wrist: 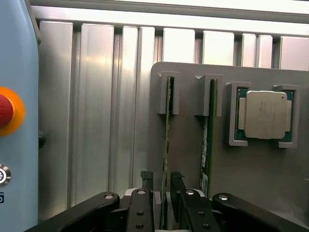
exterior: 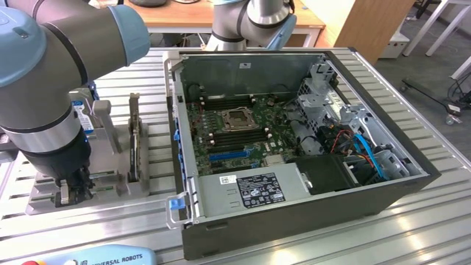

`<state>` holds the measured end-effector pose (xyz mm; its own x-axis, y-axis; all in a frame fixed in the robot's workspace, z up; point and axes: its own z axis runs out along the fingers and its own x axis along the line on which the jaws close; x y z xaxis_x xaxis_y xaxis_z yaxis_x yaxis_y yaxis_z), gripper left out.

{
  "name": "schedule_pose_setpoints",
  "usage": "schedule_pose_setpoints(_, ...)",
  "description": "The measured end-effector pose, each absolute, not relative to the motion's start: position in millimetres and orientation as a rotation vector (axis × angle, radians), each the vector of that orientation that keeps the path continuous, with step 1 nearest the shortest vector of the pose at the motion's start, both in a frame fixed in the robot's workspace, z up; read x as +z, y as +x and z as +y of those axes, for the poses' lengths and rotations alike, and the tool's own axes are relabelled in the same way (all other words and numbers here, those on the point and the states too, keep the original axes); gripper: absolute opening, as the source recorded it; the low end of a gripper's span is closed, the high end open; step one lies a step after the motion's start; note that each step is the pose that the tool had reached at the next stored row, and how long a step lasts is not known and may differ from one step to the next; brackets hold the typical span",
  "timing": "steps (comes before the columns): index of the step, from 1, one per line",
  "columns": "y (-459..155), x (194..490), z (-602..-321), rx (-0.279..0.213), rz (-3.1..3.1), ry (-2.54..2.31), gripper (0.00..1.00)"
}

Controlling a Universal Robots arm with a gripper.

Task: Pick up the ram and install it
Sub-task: 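Pick up the ram and move it above insertion slot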

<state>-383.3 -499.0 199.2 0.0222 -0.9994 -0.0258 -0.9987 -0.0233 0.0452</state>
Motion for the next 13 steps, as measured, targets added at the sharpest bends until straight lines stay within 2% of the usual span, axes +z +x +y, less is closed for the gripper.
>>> schedule_pose_setpoints(13,-383.3,198.7,-497.3,-0.078,-2.185,2.236,0.29)
